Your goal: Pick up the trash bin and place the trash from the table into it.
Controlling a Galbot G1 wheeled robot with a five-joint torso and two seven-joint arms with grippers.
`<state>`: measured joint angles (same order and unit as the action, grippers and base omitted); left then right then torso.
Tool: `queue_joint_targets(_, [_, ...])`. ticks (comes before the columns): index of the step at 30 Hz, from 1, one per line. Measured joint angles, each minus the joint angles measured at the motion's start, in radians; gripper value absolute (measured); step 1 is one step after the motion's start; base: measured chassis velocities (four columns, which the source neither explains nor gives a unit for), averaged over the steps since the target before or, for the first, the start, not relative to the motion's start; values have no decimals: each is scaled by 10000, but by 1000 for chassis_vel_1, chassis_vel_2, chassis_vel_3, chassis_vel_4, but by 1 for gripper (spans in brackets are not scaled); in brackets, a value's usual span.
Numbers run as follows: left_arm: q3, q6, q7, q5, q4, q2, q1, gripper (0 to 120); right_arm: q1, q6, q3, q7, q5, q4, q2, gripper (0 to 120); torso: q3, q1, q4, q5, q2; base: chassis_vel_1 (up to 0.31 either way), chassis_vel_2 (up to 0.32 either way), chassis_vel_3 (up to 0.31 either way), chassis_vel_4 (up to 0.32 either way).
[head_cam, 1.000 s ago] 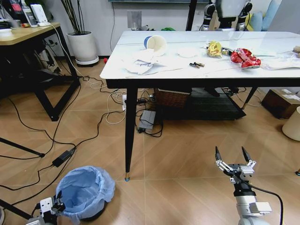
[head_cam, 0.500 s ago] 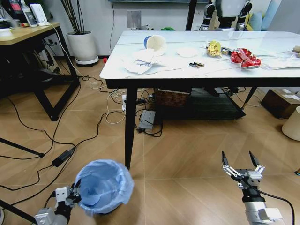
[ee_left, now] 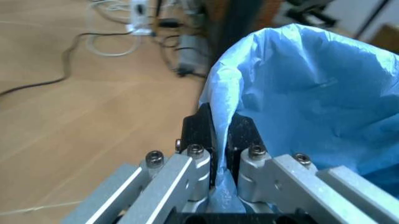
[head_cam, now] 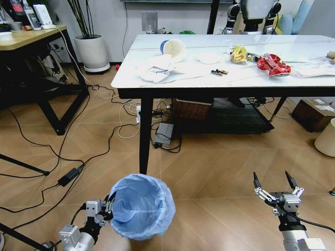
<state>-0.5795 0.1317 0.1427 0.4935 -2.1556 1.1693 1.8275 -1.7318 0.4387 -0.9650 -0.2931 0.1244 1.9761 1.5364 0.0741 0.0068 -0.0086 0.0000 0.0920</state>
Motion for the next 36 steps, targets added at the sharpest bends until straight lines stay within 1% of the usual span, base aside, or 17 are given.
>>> queue_joint_targets(2, [1,-4,353,56,-333,-75,98,1,-68,29,-57,-3,-51,22,-39,100,0,0,-2,0,0,0,0,0,0])
queue_joint_targets(4, [0,-7,377,24,-430,-123,133,1,-103,54,-75,-5,-77,22,-66,100,0,0,-2,0,0,0,0,0,0])
queue_joint_targets(10, [-172,-262,-42,-591,-721,-341,209,1,-230,140,-130,-11,-187,82,-108,100,0,0,-2,0,0,0,0,0,0])
queue_joint_targets(14, [-188,-199,-99,-529,-861,-373,242,1,-247,145,-140,-16,-205,138,-71,100,0,0,-1,1,0,0,0,0,0])
queue_joint_targets(17, [-52,-292,-173,-611,-959,-415,290,1,-256,145,-133,-19,-246,185,13,100,0,0,-1,0,0,0,0,0,0])
queue_joint_targets(19, [76,-594,-189,-884,-963,-432,298,1,-270,146,-120,-20,-300,186,52,100,0,0,-1,0,0,0,0,0,0])
queue_joint_targets(23, [312,-788,-190,-1168,-1005,-512,319,1,-305,152,-122,-21,-360,186,67,100,0,0,-1,0,0,0,0,0,0])
queue_joint_targets(29, [726,-669,-583,-1193,-1284,-666,283,1,-346,188,-153,-21,-432,152,139,100,0,0,-2,0,0,0,0,0,0])
queue_joint_targets(36, [877,-724,-558,-1191,-1326,-566,296,1,-404,247,-203,-20,-471,179,278,100,0,0,-1,0,0,0,0,0,0])
